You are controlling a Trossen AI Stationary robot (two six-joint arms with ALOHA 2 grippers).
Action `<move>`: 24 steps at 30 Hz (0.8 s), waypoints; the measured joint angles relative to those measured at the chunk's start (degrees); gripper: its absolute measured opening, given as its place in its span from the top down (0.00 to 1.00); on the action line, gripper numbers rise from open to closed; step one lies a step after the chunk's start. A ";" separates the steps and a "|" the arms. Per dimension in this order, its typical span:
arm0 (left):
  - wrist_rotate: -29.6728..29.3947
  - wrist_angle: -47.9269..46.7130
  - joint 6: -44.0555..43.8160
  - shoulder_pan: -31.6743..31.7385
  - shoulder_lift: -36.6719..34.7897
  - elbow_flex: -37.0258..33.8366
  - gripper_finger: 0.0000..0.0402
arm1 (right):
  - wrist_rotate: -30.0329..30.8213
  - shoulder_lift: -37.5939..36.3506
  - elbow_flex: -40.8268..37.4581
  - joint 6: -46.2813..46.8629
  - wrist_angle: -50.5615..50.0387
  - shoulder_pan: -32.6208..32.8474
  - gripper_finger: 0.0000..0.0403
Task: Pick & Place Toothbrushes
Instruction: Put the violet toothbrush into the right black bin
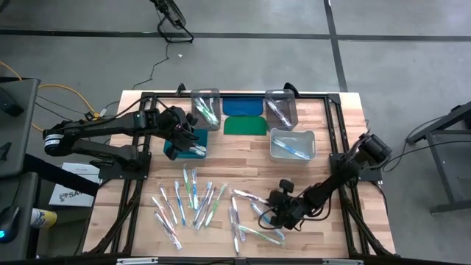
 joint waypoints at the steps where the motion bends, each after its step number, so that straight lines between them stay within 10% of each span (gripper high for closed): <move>1: -0.06 0.45 0.48 0.00 0.00 0.00 0.65 | -0.53 -0.94 -0.01 0.15 -0.77 -0.67 0.90; 24: -9.36 6.32 8.70 0.04 0.04 0.07 0.65 | -1.86 -41.76 -0.01 -10.48 -37.99 -29.79 0.90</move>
